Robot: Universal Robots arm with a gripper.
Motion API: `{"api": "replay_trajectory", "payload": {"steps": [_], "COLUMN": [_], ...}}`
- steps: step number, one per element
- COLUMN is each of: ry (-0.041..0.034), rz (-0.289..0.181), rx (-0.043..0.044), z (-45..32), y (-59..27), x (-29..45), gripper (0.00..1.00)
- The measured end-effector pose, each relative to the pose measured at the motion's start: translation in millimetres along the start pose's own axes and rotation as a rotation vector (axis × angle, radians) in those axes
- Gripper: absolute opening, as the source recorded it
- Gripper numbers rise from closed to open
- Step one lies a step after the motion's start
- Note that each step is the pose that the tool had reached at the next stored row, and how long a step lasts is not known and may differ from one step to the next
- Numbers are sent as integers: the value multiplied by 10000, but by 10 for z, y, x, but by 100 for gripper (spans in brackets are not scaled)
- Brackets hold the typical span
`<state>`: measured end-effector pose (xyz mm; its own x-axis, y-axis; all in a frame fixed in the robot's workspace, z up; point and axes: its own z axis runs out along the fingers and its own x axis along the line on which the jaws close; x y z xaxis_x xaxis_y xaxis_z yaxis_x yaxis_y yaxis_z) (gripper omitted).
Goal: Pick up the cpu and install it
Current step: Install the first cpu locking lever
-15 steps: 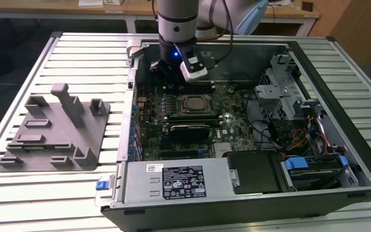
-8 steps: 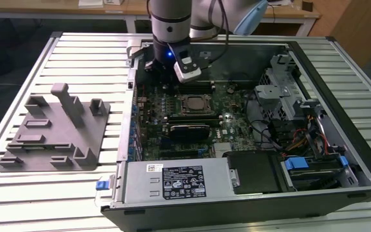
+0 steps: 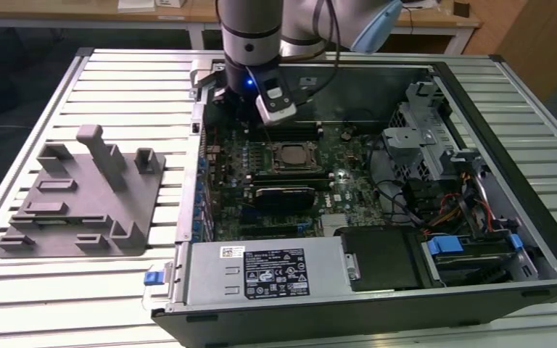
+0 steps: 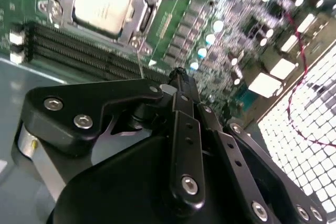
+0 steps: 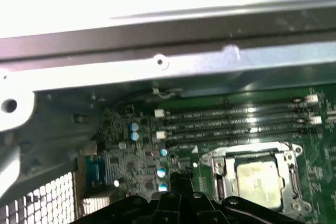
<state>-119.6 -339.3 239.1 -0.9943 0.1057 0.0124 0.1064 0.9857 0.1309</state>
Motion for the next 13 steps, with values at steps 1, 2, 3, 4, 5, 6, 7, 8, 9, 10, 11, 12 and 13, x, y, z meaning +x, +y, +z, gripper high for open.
{"api": "replay_trajectory", "payload": {"steps": [1,2,3,4,5,6,7,8,9,10,11,12,13], "ry": [14,29,44,55,67,73,73,73,73,73,74,73,73], "rz": [0,0,0,0,1,1,2,2,2,1,1,-1,0], "rx": [-130,-266,-401,-519,-618,-674,-681,-681,-682,-682,-682,-683,-683], "z": [0,0,-1,-1,-1,-1,0,0,0,-1,-1,0,0], "y": [-1,-2,-4,-5,-6,-7,-6,-6,-6,-7,-7,-6,-5], "x": [7,15,22,27,32,34,34,34,34,34,32,26,16], "gripper": [11,11,11,11,11,11,11,11,11,11,11,11,11]}}
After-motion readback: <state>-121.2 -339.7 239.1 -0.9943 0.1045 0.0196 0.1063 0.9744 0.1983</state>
